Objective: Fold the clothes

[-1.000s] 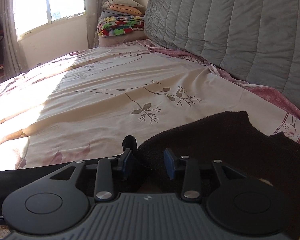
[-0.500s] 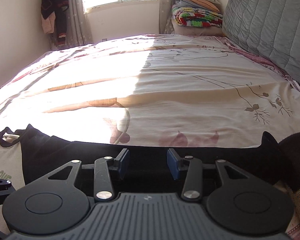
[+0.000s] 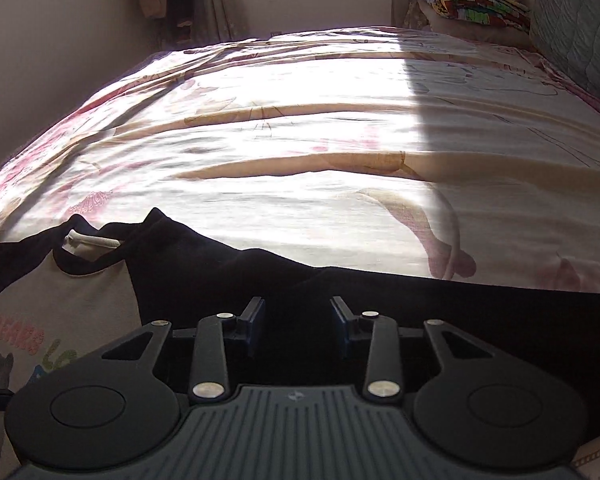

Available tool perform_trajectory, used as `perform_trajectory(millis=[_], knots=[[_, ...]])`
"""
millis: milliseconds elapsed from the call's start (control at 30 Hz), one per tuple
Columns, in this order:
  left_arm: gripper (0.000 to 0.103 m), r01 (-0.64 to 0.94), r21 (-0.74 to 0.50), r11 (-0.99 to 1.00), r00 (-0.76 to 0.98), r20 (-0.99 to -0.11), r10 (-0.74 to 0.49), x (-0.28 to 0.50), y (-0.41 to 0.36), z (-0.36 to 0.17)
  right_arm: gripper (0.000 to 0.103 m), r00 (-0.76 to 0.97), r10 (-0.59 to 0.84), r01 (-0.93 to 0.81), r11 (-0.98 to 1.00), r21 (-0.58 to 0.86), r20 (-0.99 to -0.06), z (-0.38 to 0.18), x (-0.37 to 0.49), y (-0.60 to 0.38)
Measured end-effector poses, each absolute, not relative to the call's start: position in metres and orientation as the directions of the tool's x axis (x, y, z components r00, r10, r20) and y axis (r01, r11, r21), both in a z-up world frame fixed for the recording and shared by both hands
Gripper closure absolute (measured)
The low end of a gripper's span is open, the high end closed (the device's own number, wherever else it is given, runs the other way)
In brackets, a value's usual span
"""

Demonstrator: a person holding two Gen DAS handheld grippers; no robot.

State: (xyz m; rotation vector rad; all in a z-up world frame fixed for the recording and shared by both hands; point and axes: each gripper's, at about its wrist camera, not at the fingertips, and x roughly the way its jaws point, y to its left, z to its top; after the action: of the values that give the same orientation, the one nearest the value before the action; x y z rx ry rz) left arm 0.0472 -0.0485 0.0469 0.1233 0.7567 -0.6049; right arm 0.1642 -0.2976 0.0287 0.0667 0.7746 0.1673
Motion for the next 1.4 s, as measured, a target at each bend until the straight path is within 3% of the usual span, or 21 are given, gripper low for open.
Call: perform_trajectory(millis=[167,367,633,833,1033,1233,1400], knots=[[0.031,0.444,-0.118,0.888,0.628,-0.666,-0.403,0.050,0.004,0.046,0.069,0.696,0.125,-0.122,0.991,0.055,-0.707,0.020,0.183,-0.270],[0.026,0.310,-0.162,0.937,0.709,-0.617,-0.341,0.060,0.045,0.046,0.071,0.688,0.011,0.008,1.000,0.023,-0.726,0.034,0.197,-0.261],[0.026,0.074,-0.163,0.984,0.778,-0.608,-0.159,0.084,0.084,0.067,0.064,0.719,0.081,-0.065,0.997,0.049,-0.691,0.075,0.179,-0.198],[0.024,-0.067,-0.068,0.995,0.766,-0.642,0.008,0.099,0.117,0.071,0.058,0.720,0.152,-0.094,0.988,0.122,-0.677,0.086,0.173,-0.139],[0.022,-0.166,-0.114,0.980,0.751,-0.658,0.051,0.107,0.159,0.072,0.058,0.679,0.272,-0.169,0.962,0.215,-0.682,0.075,0.172,-0.063],[0.022,-0.282,-0.195,0.939,0.721,-0.689,0.073,0.117,0.200,0.065,0.057,0.651,0.298,-0.234,0.954,0.189,-0.698,0.061,0.165,-0.012],[0.022,-0.350,-0.322,0.880,0.699,-0.715,0.016,0.124,0.230,0.049,0.057,0.621,0.307,-0.249,0.950,0.190,-0.721,0.052,0.158,0.010]])
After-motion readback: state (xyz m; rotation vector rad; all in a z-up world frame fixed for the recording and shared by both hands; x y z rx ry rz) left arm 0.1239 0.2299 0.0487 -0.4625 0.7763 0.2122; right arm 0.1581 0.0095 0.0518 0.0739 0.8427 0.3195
